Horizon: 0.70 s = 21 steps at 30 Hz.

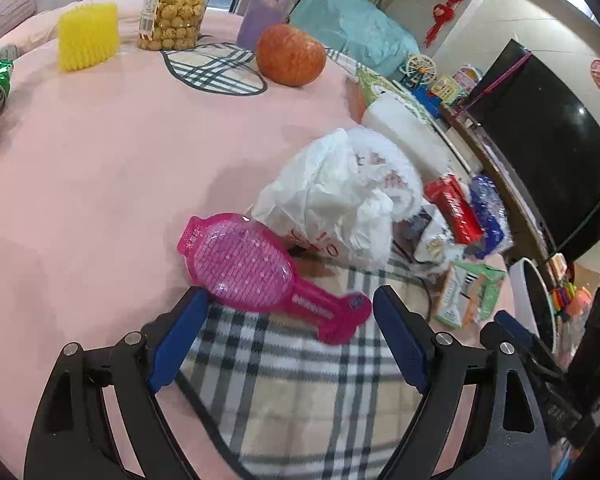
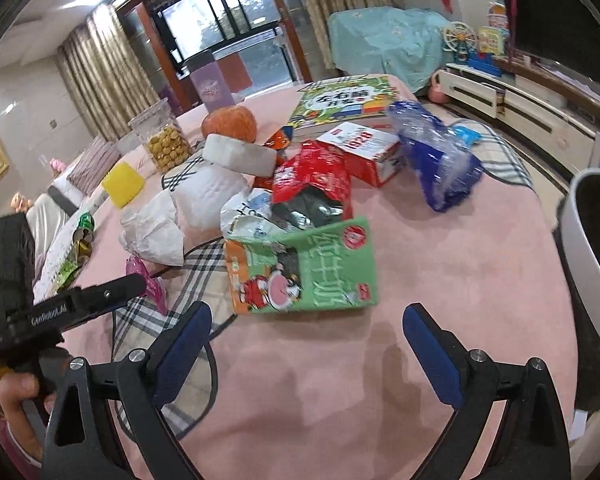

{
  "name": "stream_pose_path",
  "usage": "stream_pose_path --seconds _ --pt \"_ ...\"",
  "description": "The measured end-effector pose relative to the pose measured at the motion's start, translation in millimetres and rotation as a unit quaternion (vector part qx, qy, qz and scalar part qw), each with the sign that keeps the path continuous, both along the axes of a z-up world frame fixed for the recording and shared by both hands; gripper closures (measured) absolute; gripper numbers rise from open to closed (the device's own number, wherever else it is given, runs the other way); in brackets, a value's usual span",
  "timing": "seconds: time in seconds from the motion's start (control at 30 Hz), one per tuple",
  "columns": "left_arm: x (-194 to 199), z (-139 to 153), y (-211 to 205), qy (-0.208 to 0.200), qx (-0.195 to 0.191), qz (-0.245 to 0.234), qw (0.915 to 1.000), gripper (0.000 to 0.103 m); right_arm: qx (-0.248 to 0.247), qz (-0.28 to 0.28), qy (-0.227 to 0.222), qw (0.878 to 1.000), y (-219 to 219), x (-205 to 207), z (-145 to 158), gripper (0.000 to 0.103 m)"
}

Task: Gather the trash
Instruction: 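Grasp the pink hairbrush with the left tool while the right tool grasps the green milk carton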

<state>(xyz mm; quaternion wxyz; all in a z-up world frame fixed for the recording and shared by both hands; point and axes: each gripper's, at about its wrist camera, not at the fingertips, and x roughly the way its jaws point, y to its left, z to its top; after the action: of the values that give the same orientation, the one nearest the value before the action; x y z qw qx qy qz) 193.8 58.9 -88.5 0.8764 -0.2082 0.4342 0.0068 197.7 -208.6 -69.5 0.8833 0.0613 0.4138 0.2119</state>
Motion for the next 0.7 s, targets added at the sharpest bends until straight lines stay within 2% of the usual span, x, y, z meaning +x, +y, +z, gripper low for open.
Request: stream_pose_path --seconds 0.13,0.2,0.27,0.3,0.33,0.37,0.43,0.47,0.5,0.7 --pt "5.5 -0.4 -4.3 -0.004 0.022 -0.001 0.9998 0.017 -0.034 0.009 0.005 0.999 9.6 15.3 -6.0 0.006" --pt "6.9 -1.1 -6.8 -0.007 0.039 -0.008 0.9992 0.018 -0.035 0.015 0.015 0.999 11.7 22.3 -10.4 0.006" --pt "5.1 -2.3 -9.8 -0.009 0.062 -0.014 0.9979 0.039 -0.035 0.020 0.018 0.999 13.7 26.0 -13.2 0.006" --pt "3.8 -3.2 -9.6 -0.010 0.070 -0.015 0.9974 0.043 -0.035 0.022 0.017 0.999 14.5 25.9 -13.8 0.007" --pt "1.7 -3.4 -8.7 -0.012 0.076 -0.016 0.9969 0.054 -0.034 0.024 0.016 0.999 16.0 25.2 -13.8 0.007" --pt "0.8 -3.9 -7.0 -0.013 0.076 -0.019 0.9968 0.070 -0.032 0.026 0.013 0.999 16.9 24.5 -13.1 0.012" --pt "-3.0 -3.9 -3.7 -0.014 0.069 -0.024 0.9972 0.082 -0.029 0.030 0.002 0.999 17.1 20.7 -11.2 0.012" --pt "-5.2 -3.9 -3.0 -0.014 0.067 -0.028 0.9973 0.097 -0.026 0.031 -0.004 0.999 17.4 18.1 -10.1 0.012" --pt "-6.5 -5.0 -3.8 -0.010 0.067 -0.033 0.9971 0.102 -0.021 0.032 -0.006 0.999 16.8 15.3 -8.9 0.012" --pt "-21.7 -4.6 -9.2 -0.014 0.054 -0.054 0.9970 0.102 0.009 0.026 -0.006 1.000 4.1 -0.2 -1.1 0.012"
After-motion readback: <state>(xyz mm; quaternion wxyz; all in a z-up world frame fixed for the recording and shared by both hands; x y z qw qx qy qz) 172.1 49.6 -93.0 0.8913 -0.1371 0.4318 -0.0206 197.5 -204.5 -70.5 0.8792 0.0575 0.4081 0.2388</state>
